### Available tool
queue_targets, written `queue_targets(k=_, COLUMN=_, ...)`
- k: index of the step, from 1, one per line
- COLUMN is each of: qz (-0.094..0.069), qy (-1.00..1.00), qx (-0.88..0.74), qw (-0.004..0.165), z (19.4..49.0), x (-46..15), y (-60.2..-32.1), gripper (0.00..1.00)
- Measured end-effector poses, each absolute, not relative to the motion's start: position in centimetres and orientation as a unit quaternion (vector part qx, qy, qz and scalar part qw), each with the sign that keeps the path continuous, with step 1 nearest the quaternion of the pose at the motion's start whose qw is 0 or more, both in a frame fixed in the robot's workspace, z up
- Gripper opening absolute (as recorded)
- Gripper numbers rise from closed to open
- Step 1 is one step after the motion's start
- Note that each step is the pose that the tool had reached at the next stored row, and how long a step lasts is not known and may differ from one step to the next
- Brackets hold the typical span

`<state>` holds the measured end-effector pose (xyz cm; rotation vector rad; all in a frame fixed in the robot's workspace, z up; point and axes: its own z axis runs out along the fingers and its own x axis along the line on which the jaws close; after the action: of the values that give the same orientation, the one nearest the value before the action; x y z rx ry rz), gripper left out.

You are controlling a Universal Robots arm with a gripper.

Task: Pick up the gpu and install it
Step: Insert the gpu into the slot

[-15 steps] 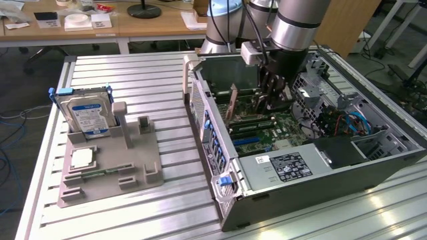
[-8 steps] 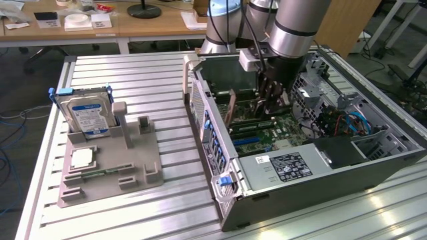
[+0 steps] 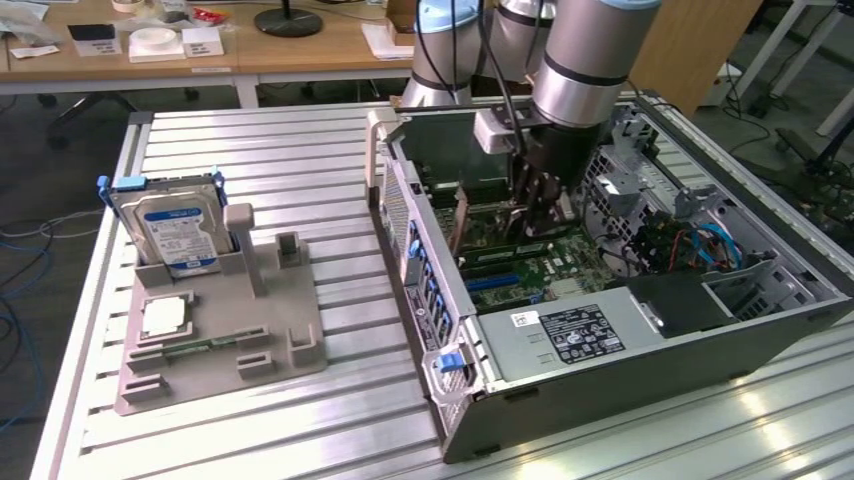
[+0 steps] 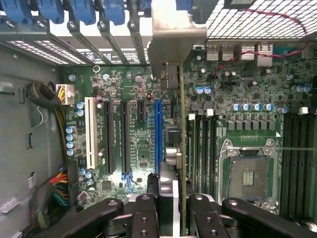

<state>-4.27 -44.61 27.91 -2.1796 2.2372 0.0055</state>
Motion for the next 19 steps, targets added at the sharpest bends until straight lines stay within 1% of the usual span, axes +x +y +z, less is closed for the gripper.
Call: queue_targets(k=19, qz=0.002, qy=0.716, qx=-0.698, qw=0.009, z=26.4, x=-4.9, y=-45.3, gripper=0.28)
